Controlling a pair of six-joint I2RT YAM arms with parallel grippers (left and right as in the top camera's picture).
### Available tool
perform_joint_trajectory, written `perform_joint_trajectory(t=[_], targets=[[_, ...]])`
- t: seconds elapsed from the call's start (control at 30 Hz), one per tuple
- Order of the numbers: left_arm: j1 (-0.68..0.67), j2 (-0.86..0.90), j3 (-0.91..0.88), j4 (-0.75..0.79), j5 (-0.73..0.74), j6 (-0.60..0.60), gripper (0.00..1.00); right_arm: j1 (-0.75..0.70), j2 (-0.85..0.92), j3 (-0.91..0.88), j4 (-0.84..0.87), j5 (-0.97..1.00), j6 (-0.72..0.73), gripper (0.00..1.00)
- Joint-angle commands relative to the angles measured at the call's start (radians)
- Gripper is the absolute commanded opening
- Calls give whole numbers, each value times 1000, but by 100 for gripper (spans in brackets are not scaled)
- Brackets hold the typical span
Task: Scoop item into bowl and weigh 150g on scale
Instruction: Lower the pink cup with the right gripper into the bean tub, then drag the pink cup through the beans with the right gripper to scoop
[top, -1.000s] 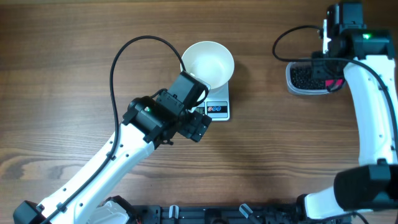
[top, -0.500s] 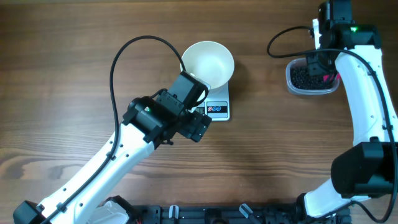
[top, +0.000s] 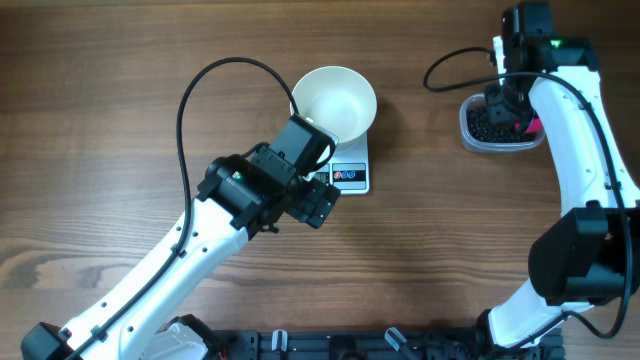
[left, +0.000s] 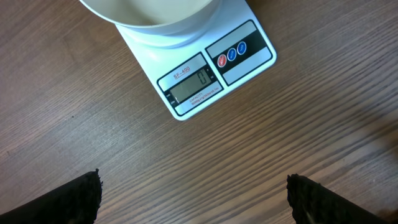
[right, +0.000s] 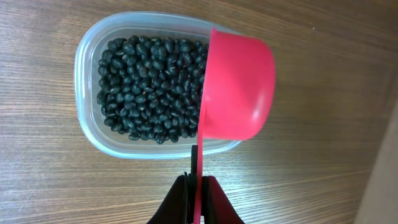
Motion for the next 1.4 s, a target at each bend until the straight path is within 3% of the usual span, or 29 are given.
perform_joint_trajectory(t=[0.0, 0.13, 0.5, 0.83, 1.13, 1.37], targets=[[5, 1, -10, 0, -6, 18, 100, -2, 37, -38, 14, -74, -7, 4], [5, 1, -10, 0, -6, 18, 100, -1, 37, -38, -1, -209, -31, 4], [5, 1, -10, 0, -6, 18, 100, 18, 20, -35, -51, -315, -36, 4], [5, 1, -10, 0, -6, 18, 100, 7, -40, -39, -63, -255, -47, 4], [5, 1, -10, 0, -6, 18, 100, -23, 66, -40, -67, -238, -28, 4], [5, 1, -10, 0, -6, 18, 100, -23, 66, -38, -92, -423, -80, 4]])
